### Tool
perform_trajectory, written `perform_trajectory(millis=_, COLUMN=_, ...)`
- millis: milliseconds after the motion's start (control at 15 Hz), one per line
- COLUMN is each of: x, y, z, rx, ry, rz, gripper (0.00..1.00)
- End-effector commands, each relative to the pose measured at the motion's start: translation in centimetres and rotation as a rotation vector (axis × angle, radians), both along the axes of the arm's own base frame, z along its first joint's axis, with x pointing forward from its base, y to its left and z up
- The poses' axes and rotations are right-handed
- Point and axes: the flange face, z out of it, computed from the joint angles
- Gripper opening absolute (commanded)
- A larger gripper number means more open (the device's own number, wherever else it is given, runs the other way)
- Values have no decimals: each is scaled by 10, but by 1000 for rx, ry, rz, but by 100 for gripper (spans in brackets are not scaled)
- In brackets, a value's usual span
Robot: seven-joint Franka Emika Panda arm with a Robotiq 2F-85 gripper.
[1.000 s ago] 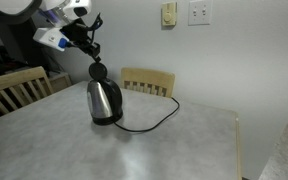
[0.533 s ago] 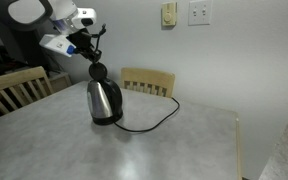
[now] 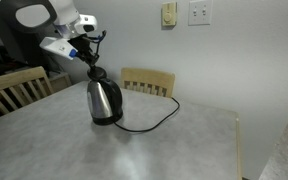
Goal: Close the kettle
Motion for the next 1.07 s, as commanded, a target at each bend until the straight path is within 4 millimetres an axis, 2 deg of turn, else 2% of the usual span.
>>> perform_trajectory(millis=0, x=8, y=-10, z=-4, rx=22, ry=21, rz=-9, gripper=0)
perform_trajectory(millis=333, x=12, y=-23, z=-8, rx=55, ry=46, rz=-26, gripper=0)
perform_trajectory(millis=667, x=16, y=-38, z=-28, rx=102, ry=176, rz=-18, gripper=0)
perform_trajectory(millis=1000, x=23, y=-37, z=-41, rx=119, ry=254, rz=27, gripper=0)
